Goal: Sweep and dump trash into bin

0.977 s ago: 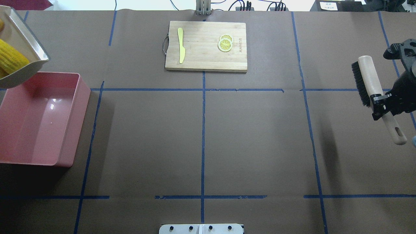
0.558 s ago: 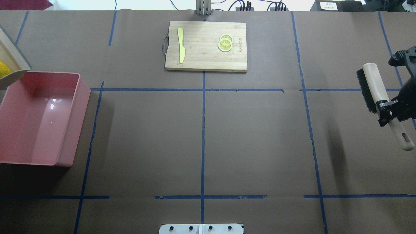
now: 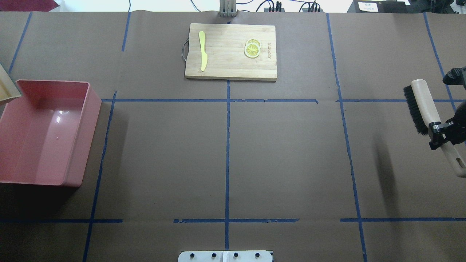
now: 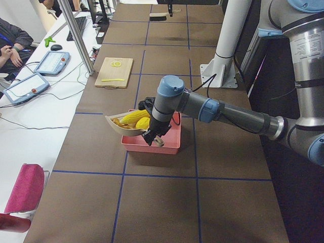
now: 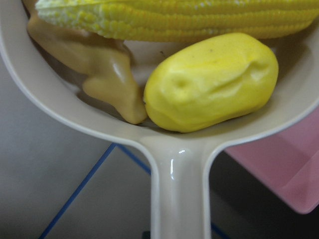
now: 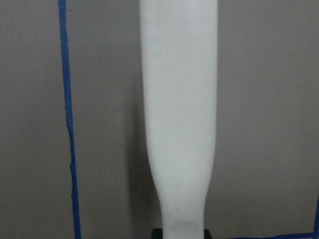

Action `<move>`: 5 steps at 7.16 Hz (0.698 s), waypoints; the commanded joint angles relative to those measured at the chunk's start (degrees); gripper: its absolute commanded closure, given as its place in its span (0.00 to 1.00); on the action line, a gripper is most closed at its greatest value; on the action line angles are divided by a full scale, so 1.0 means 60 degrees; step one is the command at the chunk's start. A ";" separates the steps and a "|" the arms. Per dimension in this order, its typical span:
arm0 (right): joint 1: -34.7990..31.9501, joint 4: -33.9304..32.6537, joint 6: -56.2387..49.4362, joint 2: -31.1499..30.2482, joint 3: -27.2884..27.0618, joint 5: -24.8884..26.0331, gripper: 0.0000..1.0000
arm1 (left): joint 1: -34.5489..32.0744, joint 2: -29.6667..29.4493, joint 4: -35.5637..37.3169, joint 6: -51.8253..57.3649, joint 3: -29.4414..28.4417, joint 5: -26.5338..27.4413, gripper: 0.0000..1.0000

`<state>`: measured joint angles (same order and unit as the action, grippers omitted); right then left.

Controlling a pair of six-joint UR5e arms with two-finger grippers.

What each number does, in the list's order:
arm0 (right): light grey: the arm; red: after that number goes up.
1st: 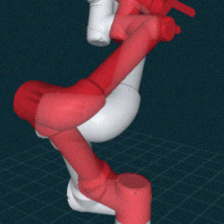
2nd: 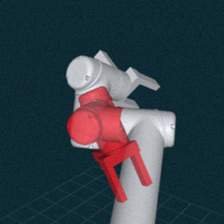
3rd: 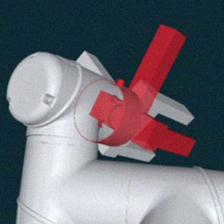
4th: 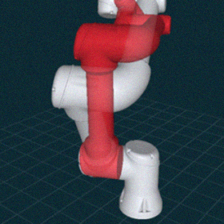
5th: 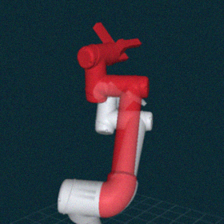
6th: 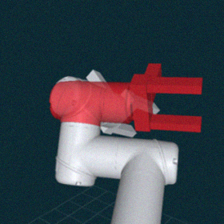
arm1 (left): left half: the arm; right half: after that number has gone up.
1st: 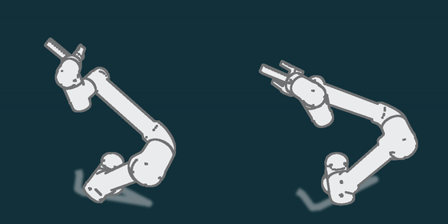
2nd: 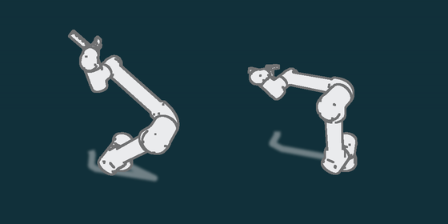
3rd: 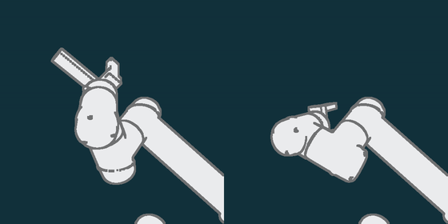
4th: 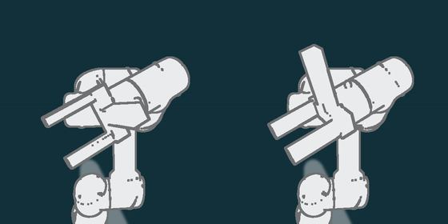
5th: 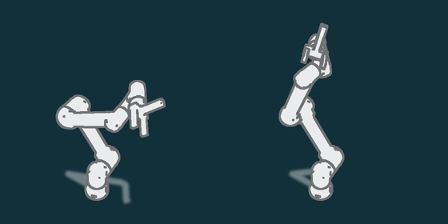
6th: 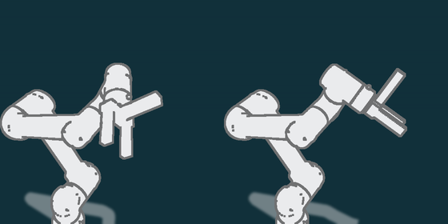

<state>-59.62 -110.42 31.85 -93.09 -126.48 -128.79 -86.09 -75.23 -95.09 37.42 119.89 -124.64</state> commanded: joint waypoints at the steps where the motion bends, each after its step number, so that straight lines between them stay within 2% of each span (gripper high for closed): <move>1: 0.0005 0.0327 -0.0035 -0.0319 0.0147 -0.0068 0.99 | 0.0589 0.0013 0.0043 0.0485 0.0087 0.1210 0.96; 3: -0.0009 0.1740 0.0009 -0.0990 0.0540 -0.0358 0.99 | 0.0695 -0.0030 0.0858 0.1550 0.0509 0.2426 0.96; 5: 0.0005 0.1952 -0.0020 -0.1170 0.0819 -0.0566 0.99 | 0.0826 -0.0219 0.1986 0.2241 0.1067 0.3540 0.96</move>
<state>-59.61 -99.99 31.77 -99.44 -122.76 -131.49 -81.66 -75.80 -87.06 48.28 124.51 -107.69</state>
